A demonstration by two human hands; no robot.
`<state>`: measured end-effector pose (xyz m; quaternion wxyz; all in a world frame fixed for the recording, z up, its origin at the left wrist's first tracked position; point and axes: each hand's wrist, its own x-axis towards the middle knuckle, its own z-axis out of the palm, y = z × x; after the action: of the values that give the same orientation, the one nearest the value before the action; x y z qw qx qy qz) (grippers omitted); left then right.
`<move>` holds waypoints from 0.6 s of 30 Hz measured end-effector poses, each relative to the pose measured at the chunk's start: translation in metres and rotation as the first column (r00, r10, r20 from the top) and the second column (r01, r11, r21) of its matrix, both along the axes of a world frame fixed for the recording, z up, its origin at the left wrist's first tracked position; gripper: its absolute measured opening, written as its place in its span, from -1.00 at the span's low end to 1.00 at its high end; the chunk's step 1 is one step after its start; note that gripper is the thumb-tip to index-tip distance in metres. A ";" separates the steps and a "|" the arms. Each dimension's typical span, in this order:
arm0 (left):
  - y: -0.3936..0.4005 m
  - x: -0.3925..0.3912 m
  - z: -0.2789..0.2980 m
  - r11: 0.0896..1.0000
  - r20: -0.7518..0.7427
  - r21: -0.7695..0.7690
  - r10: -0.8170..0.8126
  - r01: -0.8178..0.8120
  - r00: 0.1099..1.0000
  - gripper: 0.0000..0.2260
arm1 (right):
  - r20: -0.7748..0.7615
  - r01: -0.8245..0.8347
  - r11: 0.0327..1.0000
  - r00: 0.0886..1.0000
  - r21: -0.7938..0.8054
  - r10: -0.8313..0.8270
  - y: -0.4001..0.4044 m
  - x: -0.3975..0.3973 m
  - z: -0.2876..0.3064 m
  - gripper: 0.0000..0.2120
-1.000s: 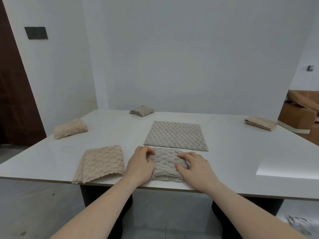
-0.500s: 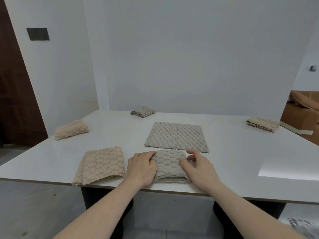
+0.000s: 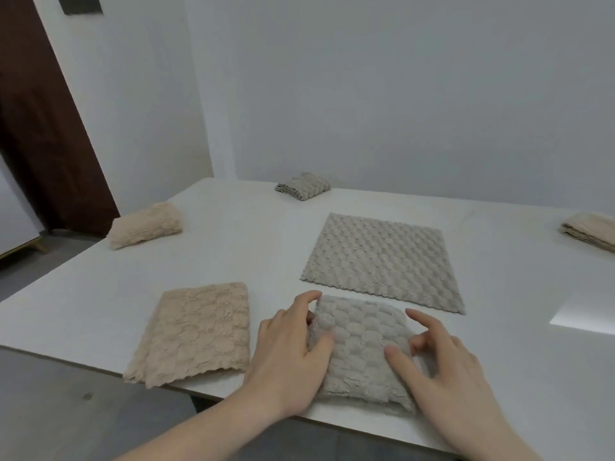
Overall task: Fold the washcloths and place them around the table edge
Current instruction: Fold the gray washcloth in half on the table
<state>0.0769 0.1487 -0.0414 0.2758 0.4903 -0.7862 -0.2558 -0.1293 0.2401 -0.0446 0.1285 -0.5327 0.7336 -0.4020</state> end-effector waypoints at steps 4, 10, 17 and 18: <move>-0.004 0.002 0.001 0.997 -0.095 0.048 -0.049 0.053 0.994 -0.53 | 0.032 0.004 1.000 0.999 0.007 -0.004 -0.004 -0.001 -0.004 -0.44; -0.005 0.000 0.013 0.984 -0.052 0.175 -0.035 0.044 0.998 -0.47 | 0.020 0.061 0.985 0.998 0.158 -0.065 -0.007 0.005 0.012 -0.40; -0.011 -0.011 0.069 0.839 0.066 0.542 0.002 -0.038 0.998 -0.40 | 0.339 0.042 0.882 0.914 0.469 -0.224 -0.015 0.016 0.062 -0.35; -0.010 -0.009 0.085 0.774 0.055 0.630 0.027 -0.055 0.998 -0.38 | 0.408 0.028 0.861 0.872 0.507 -0.269 -0.015 0.017 0.077 -0.36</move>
<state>0.0679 0.1384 0.0432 0.0842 0.5768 -0.6498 -0.4878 -0.1118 0.2246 0.0327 0.3978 -0.3109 0.7979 -0.3293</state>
